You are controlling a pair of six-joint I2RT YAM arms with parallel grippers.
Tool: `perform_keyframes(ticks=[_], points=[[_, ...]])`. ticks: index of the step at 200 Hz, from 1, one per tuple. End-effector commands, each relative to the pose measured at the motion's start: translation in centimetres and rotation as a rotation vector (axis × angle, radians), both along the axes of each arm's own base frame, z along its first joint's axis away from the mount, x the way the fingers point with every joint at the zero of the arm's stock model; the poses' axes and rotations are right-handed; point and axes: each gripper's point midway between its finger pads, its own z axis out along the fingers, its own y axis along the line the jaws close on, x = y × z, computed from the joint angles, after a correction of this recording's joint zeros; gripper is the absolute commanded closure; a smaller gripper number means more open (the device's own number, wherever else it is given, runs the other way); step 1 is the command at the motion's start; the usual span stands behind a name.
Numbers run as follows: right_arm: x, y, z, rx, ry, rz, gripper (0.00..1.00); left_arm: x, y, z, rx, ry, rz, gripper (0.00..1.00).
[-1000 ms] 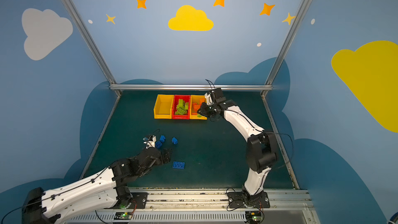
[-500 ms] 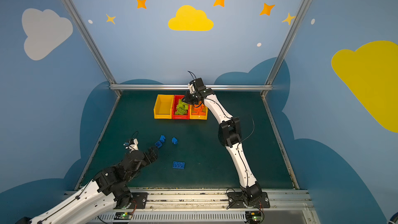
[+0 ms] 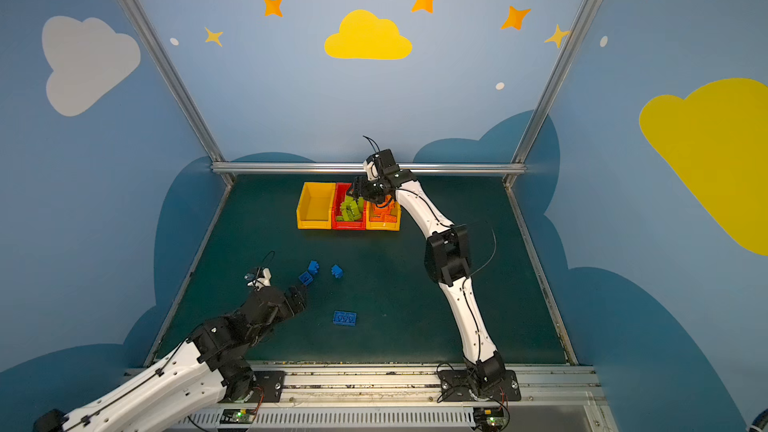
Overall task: Sort the legos into containers by color
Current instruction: 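Withdraw the right gripper while the left gripper moves to the blue bricks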
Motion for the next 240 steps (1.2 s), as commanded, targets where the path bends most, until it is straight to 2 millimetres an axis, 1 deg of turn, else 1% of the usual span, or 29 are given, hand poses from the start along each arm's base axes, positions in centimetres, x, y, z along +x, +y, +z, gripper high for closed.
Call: perform_keyframes(ticks=[1, 19, 20, 28, 32, 40, 45, 51, 54, 57, 75, 92, 94, 102, 122, 142, 157, 171, 193, 222, 240], points=[[-2.8, -0.8, 6.5, 0.046, -0.109, 0.042, 0.29, 0.4, -0.2, 1.2, 0.021, -0.003, -0.016, 0.00], [-5.4, -2.6, 7.0, 0.025, -0.114, 0.036, 0.28, 0.5, -0.9, 1.4, 0.036, 0.024, -0.046, 0.00], [-5.5, -2.8, 7.3, 0.026, -0.118, 0.035, 0.28, 0.5, -0.9, 1.5, 0.035, 0.025, -0.048, 0.00], [-6.9, -3.9, 6.7, 0.001, -0.108, 0.028, 0.28, 0.6, -1.5, 1.6, 0.031, 0.033, -0.069, 0.00], [-7.6, -4.4, 7.3, -0.002, -0.121, 0.025, 0.27, 0.7, -1.8, 1.5, 0.030, 0.039, -0.081, 0.00], [-9.4, -5.7, 6.5, -0.027, -0.108, 0.019, 0.26, 0.8, -2.4, 1.4, 0.028, 0.051, -0.101, 0.00], [-10.2, -6.2, 6.1, -0.037, -0.101, 0.017, 0.26, 0.9, -2.6, 1.4, 0.022, 0.055, -0.104, 0.00], [-11.3, -7.0, 6.3, -0.040, -0.105, 0.010, 0.25, 1.0, -3.0, 1.2, 0.019, 0.069, -0.108, 0.00], [-12.0, -7.5, 5.6, -0.050, -0.092, 0.008, 0.24, 1.1, -3.2, 1.1, 0.014, 0.072, -0.112, 0.00], [-12.6, -7.9, 5.5, -0.054, -0.093, 0.005, 0.24, 1.2, -3.4, 1.1, 0.008, 0.073, -0.114, 0.00], [-16.3, -10.5, 3.0, -0.104, -0.052, -0.013, 0.22, 1.9, -4.7, 0.6, -0.019, 0.103, -0.117, 0.00], [-19.6, -13.1, 1.2, -0.156, -0.034, -0.041, 0.21, 2.5, -6.1, 0.0, -0.037, 0.144, -0.119, 0.00], [-20.1, -13.6, 0.9, -0.167, -0.030, -0.050, 0.21, 2.6, -6.2, 0.0, -0.039, 0.146, -0.120, 0.00], [-21.4, -14.9, 0.0, -0.194, -0.025, -0.072, 0.20, 3.1, -6.8, -0.2, -0.034, 0.165, -0.121, 0.00], [-24.1, -17.7, -1.3, -0.236, -0.025, -0.126, 0.19, 4.1, -7.9, -0.5, -0.021, 0.211, -0.107, 0.00], [-26.1, -19.7, -2.2, -0.246, -0.032, -0.178, 0.16, 5.2, -9.6, -0.7, -0.049, 0.238, -0.107, 0.00], [-27.2, -20.5, -2.4, -0.237, -0.037, -0.194, 0.14, 6.1, -10.5, -1.2, -0.059, 0.253, -0.085, 0.01], [-27.9, -21.2, -2.4, -0.237, -0.047, -0.203, 0.13, 7.0, -10.9, -1.7, -0.044, 0.271, -0.055, 0.03], [-28.8, -21.7, -2.2, -0.233, -0.057, -0.201, 0.12, 8.3, -11.5, -2.8, 0.005, 0.316, -0.024, 0.06], [-29.6, -22.0, -2.3, -0.215, -0.066, -0.201, 0.12, 10.0, -12.9, -4.3, 0.008, 0.362, -0.001, 0.11], [-30.0, -21.9, -2.1, -0.193, -0.072, -0.196, 0.12, 10.9, -13.0, -5.1, 0.012, 0.382, 0.031, 0.15]])
